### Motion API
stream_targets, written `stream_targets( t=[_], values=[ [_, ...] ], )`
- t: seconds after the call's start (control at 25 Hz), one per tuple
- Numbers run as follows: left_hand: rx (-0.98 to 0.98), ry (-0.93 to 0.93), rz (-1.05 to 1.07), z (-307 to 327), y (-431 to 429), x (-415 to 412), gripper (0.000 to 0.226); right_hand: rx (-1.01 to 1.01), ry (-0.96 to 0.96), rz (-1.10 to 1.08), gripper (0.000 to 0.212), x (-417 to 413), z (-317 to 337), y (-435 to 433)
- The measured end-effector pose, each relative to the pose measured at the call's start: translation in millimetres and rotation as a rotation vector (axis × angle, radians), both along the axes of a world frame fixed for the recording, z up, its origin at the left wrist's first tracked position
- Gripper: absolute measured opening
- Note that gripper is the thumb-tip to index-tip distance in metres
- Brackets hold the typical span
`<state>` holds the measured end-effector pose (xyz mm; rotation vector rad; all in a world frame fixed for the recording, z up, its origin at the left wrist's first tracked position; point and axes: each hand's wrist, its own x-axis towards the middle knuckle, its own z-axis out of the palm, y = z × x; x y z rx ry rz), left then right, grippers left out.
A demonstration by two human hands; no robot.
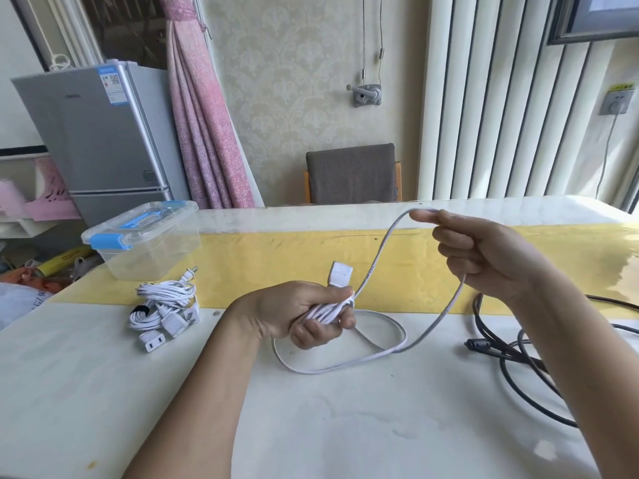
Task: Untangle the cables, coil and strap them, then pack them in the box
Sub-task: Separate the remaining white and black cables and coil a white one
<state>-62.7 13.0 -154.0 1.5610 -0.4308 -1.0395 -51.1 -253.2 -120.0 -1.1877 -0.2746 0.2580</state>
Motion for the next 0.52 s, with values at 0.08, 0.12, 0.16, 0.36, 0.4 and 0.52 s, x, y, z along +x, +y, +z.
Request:
stream_targets(
  t=[0.08,0.12,0.16,0.36,0.4,0.52],
  values=[
    [0.032,-0.039,0.200,-1.4,-5.9,2.7,0.043,-0.062,-0.101,0.008,0.034,-6.7,2.1,9.0],
    [0.026,-0.047,0.292,-1.9,-8.7,4.2,0.046,-0.080,-0.143,0.024,0.038,-11.5,4.2,13.9],
    [0.013,-0.051,0.375,-2.6,-11.1,6.3,0.051,-0.092,-0.184,0.039,0.041,-15.0,5.6,17.7],
    [-0.044,-0.077,0.653,-9.5,-17.5,14.0,0.068,-0.196,-0.351,0.194,0.041,-31.3,5.1,37.7],
    [-0.075,-0.080,0.697,-10.6,-19.2,16.0,0.068,-0.238,-0.383,0.252,0.039,-33.5,2.6,42.1],
    [-0.246,-0.078,0.820,-10.0,-21.2,21.2,0.057,-0.410,-0.486,0.421,0.036,-41.7,-4.7,56.6]
  ],
)
